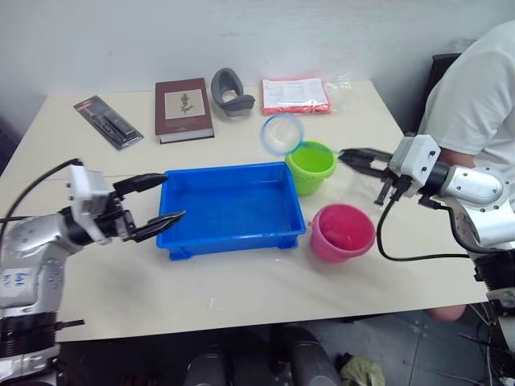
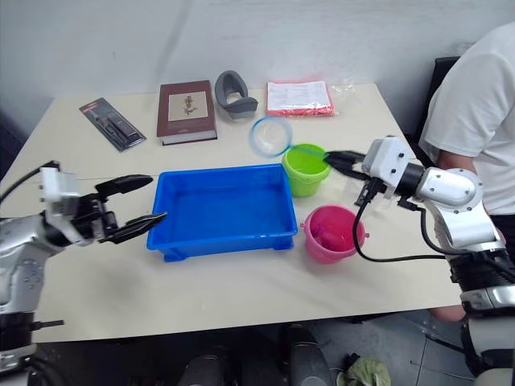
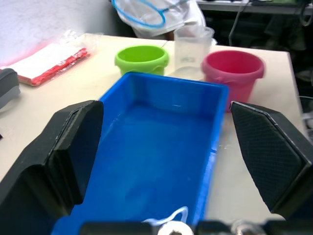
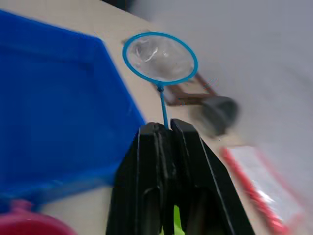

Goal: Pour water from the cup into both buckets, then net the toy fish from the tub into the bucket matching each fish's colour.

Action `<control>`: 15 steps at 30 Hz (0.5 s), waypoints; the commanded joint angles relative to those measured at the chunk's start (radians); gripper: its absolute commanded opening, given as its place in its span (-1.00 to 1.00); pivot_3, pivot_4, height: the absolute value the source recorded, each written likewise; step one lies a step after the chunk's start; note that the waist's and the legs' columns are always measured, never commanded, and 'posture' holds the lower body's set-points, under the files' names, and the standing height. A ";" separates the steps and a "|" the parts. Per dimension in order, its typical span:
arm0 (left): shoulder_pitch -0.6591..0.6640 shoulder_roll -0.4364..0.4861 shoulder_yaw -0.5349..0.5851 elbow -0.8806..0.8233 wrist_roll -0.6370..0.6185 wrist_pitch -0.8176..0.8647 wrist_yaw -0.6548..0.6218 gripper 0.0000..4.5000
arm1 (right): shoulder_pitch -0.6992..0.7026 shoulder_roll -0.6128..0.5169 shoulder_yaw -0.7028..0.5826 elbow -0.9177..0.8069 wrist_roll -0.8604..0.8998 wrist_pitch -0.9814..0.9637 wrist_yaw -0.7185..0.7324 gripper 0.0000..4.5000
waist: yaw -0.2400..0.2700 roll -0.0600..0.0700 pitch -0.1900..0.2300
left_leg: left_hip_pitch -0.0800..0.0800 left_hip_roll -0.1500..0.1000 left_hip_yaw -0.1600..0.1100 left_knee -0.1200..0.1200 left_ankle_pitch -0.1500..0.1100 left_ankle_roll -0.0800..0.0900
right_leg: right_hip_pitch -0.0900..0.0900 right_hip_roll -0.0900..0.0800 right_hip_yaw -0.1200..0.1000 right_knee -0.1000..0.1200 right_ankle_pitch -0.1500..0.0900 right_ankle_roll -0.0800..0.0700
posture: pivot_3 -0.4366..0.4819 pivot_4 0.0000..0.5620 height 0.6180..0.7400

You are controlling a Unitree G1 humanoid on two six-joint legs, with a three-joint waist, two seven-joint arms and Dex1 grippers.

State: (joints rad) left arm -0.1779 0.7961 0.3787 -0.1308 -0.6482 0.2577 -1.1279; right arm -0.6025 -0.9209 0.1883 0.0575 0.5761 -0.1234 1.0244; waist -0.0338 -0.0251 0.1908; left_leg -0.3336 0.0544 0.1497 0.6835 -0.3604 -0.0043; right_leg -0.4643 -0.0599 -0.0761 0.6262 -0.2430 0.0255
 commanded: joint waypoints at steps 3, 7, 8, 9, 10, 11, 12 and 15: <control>0.207 0.093 0.081 -0.108 0.018 -0.046 -0.138 0.98 | 0.099 0.010 0.039 -0.255 -0.016 0.191 0.067 -1.00 | 0.006 -0.001 0.000 | 0.000 0.000 0.000 0.000 -0.002 0.000 | 0.000 0.000 -0.001 -0.001 -0.001 -0.001 | -0.05 -0.47 1.00; 0.389 0.121 0.118 -0.151 0.055 -0.101 -0.220 0.98 | 0.187 0.066 0.133 -0.360 -0.100 0.231 0.099 -1.00 | 0.007 -0.001 0.000 | -0.001 0.000 0.000 0.000 -0.003 -0.001 | -0.001 0.000 -0.003 -0.002 -0.002 -0.003 | -0.05 -0.47 1.00; 0.425 0.115 0.127 -0.173 0.059 -0.114 -0.225 0.98 | 0.196 0.087 0.173 -0.356 -0.143 0.247 0.099 -1.00 | 0.007 -0.001 0.000 | -0.001 0.000 0.000 0.000 -0.003 -0.001 | -0.001 0.000 -0.002 -0.002 -0.002 -0.003 | -0.05 -0.47 1.00; 0.448 0.112 0.135 -0.191 0.059 -0.120 -0.227 0.98 | 0.201 0.101 0.197 -0.353 -0.174 0.263 0.100 -1.00 | 0.006 -0.001 -0.001 | -0.001 0.000 0.000 0.000 -0.003 0.000 | -0.001 0.000 -0.002 -0.002 -0.002 -0.003 | -0.05 -0.47 1.00; 0.467 0.111 0.140 -0.211 0.054 -0.117 -0.223 0.98 | 0.199 0.124 0.211 -0.336 -0.214 0.244 0.093 -1.00 | 0.006 -0.002 -0.001 | -0.001 0.000 0.000 0.000 -0.003 0.000 | -0.001 0.000 -0.003 -0.002 -0.002 -0.003 | -0.05 -0.47 1.00; 0.482 0.111 0.143 -0.232 0.048 -0.108 -0.217 0.98 | 0.195 0.154 0.218 -0.312 -0.238 0.231 0.085 -1.00 | 0.007 -0.002 -0.001 | -0.001 0.000 0.000 0.000 -0.004 0.000 | -0.001 0.000 -0.003 -0.002 -0.002 -0.003 | -0.05 -0.47 1.00; 0.497 0.111 0.142 -0.252 0.041 -0.095 -0.213 0.98 | 0.193 0.187 0.237 -0.274 -0.272 0.211 0.082 -1.00 | 0.007 -0.003 -0.002 | -0.001 0.000 0.000 0.000 -0.004 0.000 | -0.001 0.000 -0.003 -0.002 -0.002 -0.003 | -0.05 -0.47 1.00; 0.515 0.118 0.136 -0.261 0.043 -0.081 -0.216 0.98 | 0.182 0.273 0.316 -0.155 -0.383 0.112 0.114 -1.00 | 0.006 -0.004 -0.002 | -0.001 -0.001 0.000 0.000 -0.004 0.000 | 0.000 0.000 -0.003 -0.002 -0.002 -0.003 | -0.05 -0.47 1.00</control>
State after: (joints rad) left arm 0.3322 0.9058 0.4974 -0.3763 -0.5945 0.1728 -1.3431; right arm -0.4183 -0.6701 0.4743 -0.1257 0.2340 0.0409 1.1229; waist -0.0275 -0.0287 0.1885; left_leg -0.3344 0.0536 0.1493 0.6830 -0.3641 -0.0043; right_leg -0.4648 -0.0595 -0.0788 0.6243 -0.2447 0.0226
